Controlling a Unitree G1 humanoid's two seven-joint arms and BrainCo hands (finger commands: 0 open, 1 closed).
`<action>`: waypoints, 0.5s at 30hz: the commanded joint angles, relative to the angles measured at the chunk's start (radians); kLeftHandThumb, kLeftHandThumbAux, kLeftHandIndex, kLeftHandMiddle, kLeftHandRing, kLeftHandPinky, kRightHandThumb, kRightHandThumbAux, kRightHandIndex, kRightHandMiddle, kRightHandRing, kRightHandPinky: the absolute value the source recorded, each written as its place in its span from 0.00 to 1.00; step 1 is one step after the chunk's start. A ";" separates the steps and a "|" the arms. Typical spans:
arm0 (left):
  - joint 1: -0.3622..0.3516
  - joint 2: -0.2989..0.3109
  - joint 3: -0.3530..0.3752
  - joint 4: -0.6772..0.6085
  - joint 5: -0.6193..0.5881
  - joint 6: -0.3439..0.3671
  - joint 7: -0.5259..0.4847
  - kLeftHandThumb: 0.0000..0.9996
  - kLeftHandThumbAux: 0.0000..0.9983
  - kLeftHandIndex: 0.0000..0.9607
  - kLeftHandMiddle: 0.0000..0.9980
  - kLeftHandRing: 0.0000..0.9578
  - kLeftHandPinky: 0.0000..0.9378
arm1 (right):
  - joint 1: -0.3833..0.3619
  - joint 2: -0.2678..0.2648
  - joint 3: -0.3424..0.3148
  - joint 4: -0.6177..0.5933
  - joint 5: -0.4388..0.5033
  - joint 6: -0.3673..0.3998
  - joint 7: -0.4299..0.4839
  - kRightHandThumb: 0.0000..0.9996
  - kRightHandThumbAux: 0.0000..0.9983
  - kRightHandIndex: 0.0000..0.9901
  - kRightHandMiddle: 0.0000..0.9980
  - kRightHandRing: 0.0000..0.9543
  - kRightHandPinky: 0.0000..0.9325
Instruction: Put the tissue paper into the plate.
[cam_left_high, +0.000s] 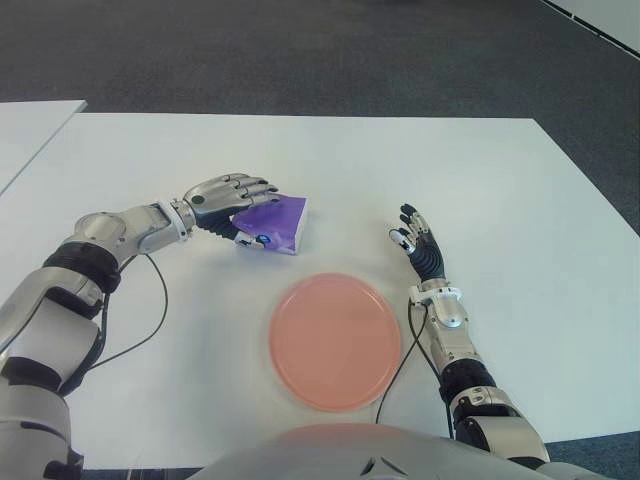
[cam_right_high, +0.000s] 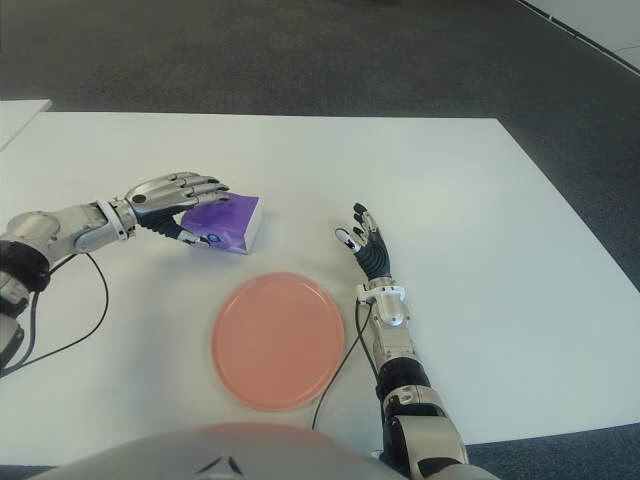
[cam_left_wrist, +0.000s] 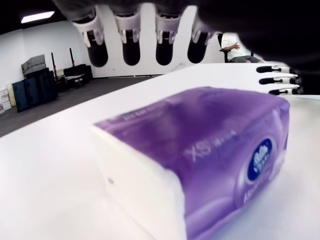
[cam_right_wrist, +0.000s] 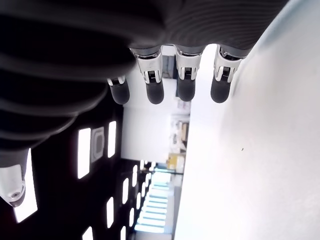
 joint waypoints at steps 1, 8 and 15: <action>0.012 -0.018 -0.024 0.021 0.007 -0.013 -0.016 0.36 0.10 0.00 0.00 0.00 0.00 | 0.056 0.022 0.011 0.059 0.000 0.022 0.004 0.00 0.48 0.00 0.00 0.00 0.00; 0.007 -0.041 -0.038 0.041 0.015 -0.011 0.004 0.37 0.10 0.00 0.00 0.00 0.00 | 0.060 0.023 0.010 0.060 -0.006 0.015 -0.006 0.00 0.47 0.00 0.00 0.00 0.00; -0.002 -0.086 -0.059 0.087 0.014 -0.001 0.036 0.37 0.11 0.00 0.00 0.00 0.00 | 0.062 0.022 0.008 0.062 -0.010 0.002 -0.016 0.00 0.46 0.00 0.00 0.00 0.00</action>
